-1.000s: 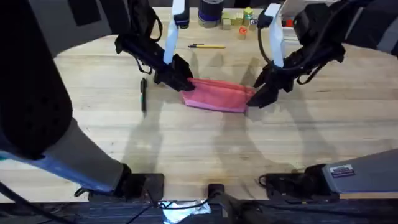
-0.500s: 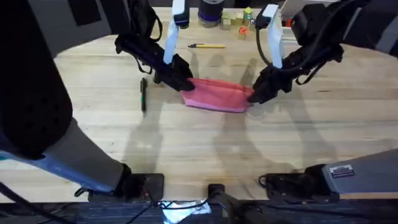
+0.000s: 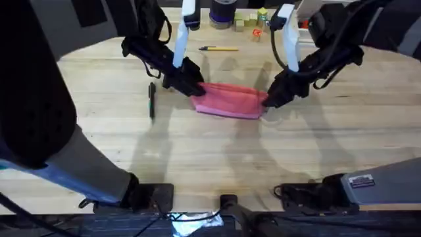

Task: Unzip the bag, pick up the pens from the table one at a time and place them inside, then zip the bag closed.

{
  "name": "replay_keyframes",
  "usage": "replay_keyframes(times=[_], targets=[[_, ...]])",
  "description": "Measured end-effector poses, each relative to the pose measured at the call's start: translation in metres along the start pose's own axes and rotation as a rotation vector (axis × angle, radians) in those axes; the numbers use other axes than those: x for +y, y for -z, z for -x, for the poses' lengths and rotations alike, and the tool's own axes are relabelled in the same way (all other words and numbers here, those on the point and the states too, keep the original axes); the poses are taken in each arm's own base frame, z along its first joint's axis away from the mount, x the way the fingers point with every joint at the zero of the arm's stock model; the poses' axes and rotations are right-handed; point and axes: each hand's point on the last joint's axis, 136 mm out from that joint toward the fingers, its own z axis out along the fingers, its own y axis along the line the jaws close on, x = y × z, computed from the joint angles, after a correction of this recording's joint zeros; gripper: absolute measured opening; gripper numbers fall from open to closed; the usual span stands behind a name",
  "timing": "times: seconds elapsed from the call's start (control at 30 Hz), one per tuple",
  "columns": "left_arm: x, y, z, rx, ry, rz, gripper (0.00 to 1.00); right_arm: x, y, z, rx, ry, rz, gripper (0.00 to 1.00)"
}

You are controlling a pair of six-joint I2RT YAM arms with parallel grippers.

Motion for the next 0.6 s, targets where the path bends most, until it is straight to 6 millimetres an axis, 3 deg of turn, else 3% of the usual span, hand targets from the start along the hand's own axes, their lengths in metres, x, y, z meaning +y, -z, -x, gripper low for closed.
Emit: replay_keyframes(times=[0.1, 0.37, 0.6], targets=[[0.000, 0.000, 0.000, 0.000, 0.000, 0.000, 0.043, 0.000, 0.003, 0.000, 0.010, -0.001, -0.004, 0.350], [0.000, 0.000, 0.000, 0.000, -0.001, 0.001, 0.043, -0.003, 0.008, 0.001, 0.021, 0.010, -0.024, 0.049], [0.000, 0.000, 0.000, 0.001, 0.000, 0.000, 0.042, -0.003, 0.013, 0.002, 0.023, 0.024, -0.050, 0.033]])
